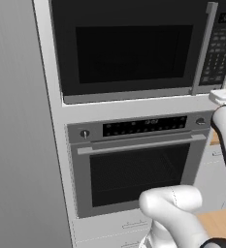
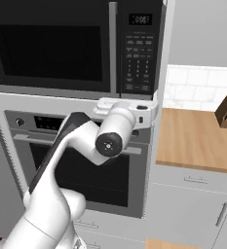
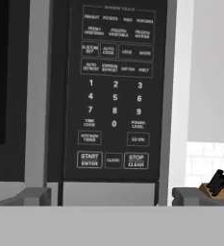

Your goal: Open the microwave, place the bowl with waffle inside the microwave, then close the microwave door and turn it on.

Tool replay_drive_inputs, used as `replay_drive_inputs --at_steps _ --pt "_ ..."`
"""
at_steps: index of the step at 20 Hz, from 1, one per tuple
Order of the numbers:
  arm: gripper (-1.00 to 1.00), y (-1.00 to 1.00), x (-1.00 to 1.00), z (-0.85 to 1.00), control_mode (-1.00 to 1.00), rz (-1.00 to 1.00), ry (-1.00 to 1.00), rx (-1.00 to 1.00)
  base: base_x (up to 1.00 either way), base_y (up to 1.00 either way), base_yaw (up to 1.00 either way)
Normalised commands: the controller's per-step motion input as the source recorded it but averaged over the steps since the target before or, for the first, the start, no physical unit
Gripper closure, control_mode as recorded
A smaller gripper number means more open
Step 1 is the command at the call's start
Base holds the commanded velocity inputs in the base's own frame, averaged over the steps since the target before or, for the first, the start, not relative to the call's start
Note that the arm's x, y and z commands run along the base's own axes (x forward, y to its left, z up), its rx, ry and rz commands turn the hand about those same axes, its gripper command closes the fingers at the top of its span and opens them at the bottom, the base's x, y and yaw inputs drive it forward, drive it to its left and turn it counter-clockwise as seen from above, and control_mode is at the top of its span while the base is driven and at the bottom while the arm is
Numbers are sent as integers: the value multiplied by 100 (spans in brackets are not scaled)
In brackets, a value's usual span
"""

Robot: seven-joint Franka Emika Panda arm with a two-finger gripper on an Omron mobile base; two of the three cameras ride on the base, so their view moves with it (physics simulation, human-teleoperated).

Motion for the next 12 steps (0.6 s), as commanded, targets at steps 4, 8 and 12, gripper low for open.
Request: replay_drive_inputs --at_steps 4,8,12 --pt "-100 -21 14 -20 -100 0 0 0 0 0 0" --pt "-100 -11 23 -13 -100 0 0 0 0 0 0" --pt "-100 -1 38 -1 -100 0 0 0 0 0 0"
